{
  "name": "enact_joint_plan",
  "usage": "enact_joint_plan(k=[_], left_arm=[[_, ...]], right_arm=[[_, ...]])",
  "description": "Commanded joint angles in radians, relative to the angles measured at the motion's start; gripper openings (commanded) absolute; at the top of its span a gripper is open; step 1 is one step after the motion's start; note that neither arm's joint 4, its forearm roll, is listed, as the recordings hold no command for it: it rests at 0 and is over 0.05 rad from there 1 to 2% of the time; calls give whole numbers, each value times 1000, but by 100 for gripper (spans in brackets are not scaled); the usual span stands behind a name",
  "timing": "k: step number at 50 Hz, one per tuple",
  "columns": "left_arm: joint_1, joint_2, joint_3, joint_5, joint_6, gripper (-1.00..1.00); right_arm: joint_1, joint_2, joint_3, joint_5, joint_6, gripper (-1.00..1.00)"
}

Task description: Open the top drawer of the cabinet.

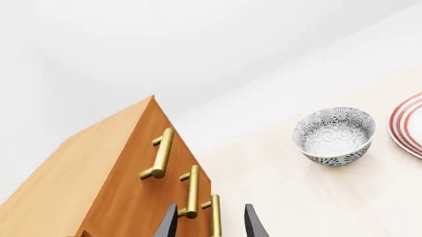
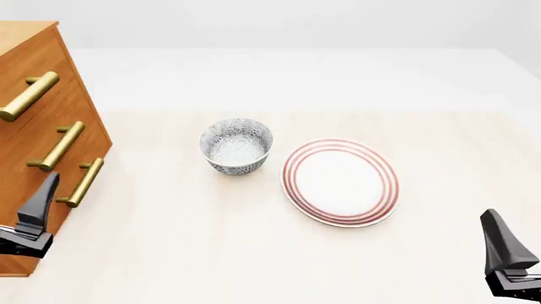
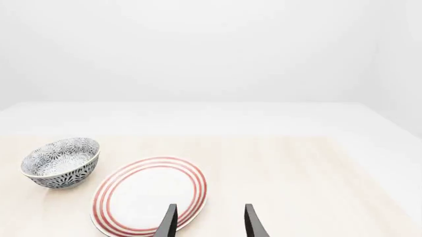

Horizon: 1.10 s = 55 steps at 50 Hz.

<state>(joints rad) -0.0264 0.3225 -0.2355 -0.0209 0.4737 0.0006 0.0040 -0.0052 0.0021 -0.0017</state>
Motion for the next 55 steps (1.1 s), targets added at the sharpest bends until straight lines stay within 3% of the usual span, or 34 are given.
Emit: enact_joint_plan(k=[1, 12, 14, 21, 31, 32, 55], left_arm=[[17, 43, -38, 12, 155, 100], [67, 35, -32, 23, 379, 100], [63, 32, -59, 48, 381, 100], [85, 20, -69, 62, 495, 100], [90, 58, -84, 24, 597, 100], [95, 283, -112, -180, 755, 100], [128, 429, -147, -296, 803, 100]], right_arm=[[0, 0, 1, -1, 1, 100], [0, 0, 1, -1, 1, 100], [0, 0, 1, -1, 1, 100], [0, 0, 1, -1, 1, 100], [0, 0, 1, -1, 0, 100], [0, 0, 1, -1, 1, 100], [0, 0, 1, -1, 1, 100]])
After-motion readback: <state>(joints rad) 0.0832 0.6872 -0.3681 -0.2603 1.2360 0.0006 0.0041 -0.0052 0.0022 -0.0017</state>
